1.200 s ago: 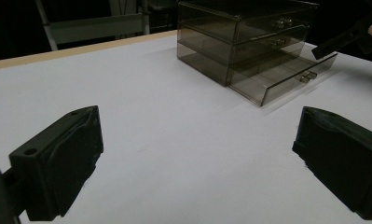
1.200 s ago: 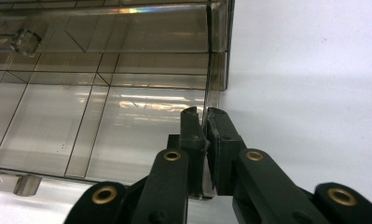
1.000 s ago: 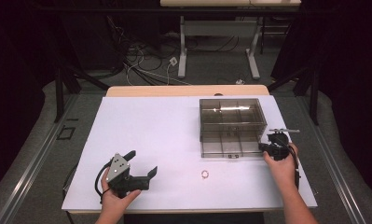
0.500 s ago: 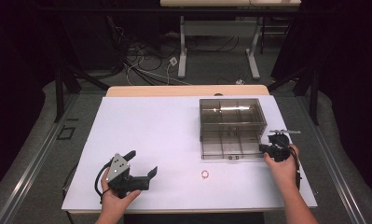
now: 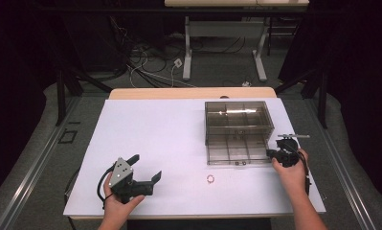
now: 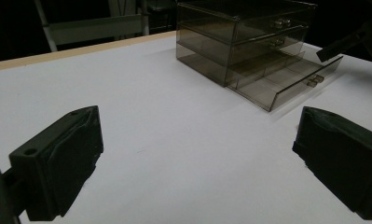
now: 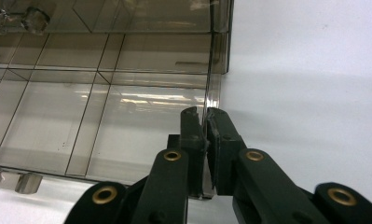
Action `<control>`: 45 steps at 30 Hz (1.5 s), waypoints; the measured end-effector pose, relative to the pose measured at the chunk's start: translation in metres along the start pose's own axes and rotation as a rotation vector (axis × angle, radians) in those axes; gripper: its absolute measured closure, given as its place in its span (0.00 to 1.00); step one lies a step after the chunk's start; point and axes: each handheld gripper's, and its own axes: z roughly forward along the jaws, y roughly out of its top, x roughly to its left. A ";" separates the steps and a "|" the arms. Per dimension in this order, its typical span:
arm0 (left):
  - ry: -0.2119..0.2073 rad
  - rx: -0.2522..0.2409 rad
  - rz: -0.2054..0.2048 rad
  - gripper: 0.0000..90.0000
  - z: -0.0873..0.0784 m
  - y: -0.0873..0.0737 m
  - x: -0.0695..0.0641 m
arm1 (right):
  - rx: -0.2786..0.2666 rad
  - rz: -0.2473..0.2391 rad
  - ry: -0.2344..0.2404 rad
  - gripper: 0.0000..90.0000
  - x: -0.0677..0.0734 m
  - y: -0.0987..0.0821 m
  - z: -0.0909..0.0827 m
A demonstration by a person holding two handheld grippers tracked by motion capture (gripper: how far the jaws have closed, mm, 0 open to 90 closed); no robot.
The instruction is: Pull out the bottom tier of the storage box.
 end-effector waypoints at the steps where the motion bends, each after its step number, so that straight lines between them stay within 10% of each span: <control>1: 0.000 0.000 0.000 0.02 0.000 0.000 0.000 | 0.003 -0.009 -0.006 0.96 -0.001 0.000 0.000; 16: 0.000 0.000 0.002 0.02 0.000 0.000 0.000 | 0.006 -0.009 -0.020 0.95 0.002 -0.002 0.000; 33: 0.001 0.003 0.003 0.02 0.001 0.000 0.001 | -0.074 -0.027 0.030 0.70 0.012 0.002 -0.013; 45: -0.001 0.002 -0.004 0.02 0.001 0.000 0.003 | -0.128 -0.120 0.040 0.59 0.031 0.003 -0.018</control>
